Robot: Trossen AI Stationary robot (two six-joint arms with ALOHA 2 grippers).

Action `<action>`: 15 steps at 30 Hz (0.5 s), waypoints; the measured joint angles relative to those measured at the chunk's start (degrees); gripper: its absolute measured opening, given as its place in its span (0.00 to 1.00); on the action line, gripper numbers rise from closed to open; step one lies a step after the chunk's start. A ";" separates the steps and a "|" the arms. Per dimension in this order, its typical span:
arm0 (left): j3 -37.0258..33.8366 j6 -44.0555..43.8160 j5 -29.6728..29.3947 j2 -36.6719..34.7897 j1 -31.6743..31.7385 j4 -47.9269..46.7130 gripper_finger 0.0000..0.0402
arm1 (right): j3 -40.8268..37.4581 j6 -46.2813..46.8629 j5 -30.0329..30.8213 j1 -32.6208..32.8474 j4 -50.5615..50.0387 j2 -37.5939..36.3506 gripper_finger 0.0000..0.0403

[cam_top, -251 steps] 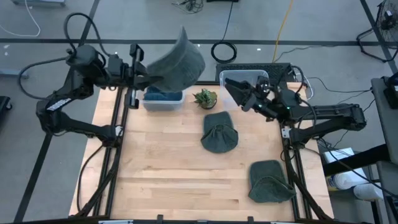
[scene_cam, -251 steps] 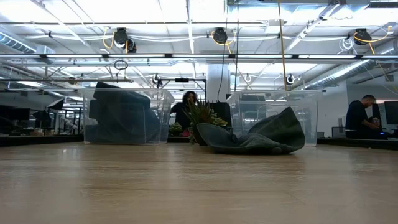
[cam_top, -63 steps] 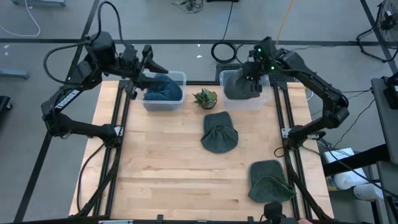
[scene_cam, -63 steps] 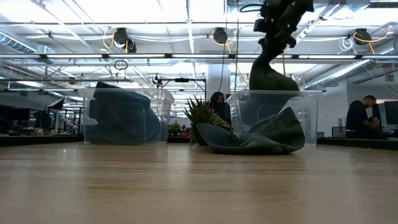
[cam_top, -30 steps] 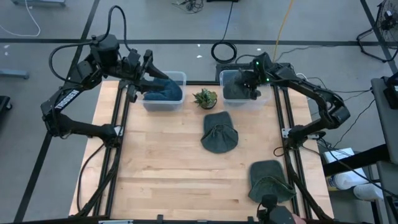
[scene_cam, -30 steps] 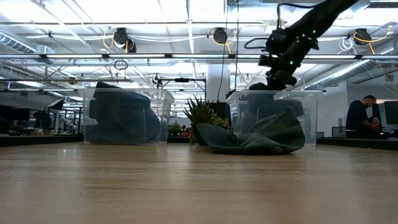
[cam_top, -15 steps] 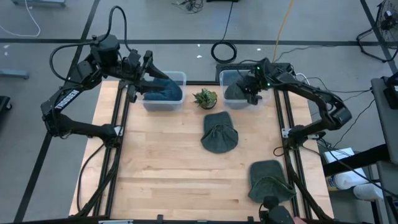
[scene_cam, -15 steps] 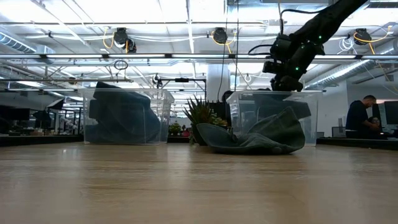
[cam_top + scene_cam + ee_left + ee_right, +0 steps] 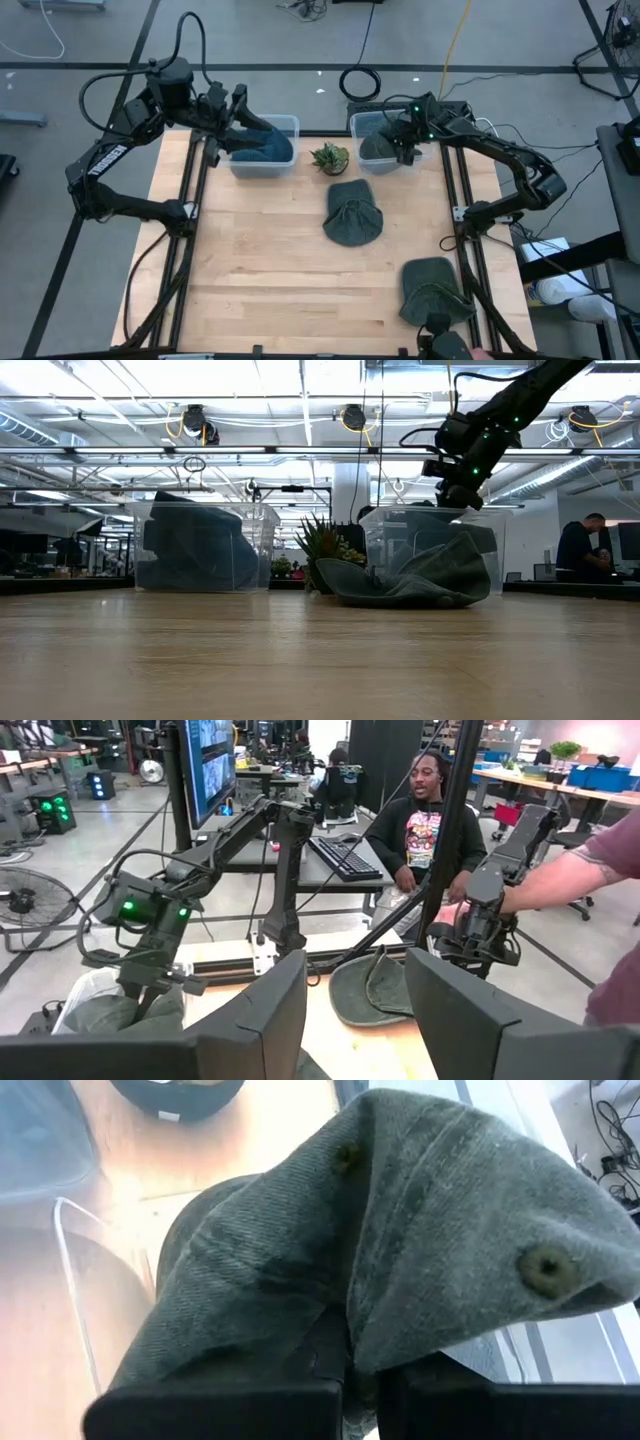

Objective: Pick & Place hat
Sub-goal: Put the top left green cap into the right transparent bin

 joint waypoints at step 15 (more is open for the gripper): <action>0.00 -2.83 0.05 0.00 -0.13 0.83 0.50 | -0.35 4.90 4.08 0.31 -0.29 -4.91 0.47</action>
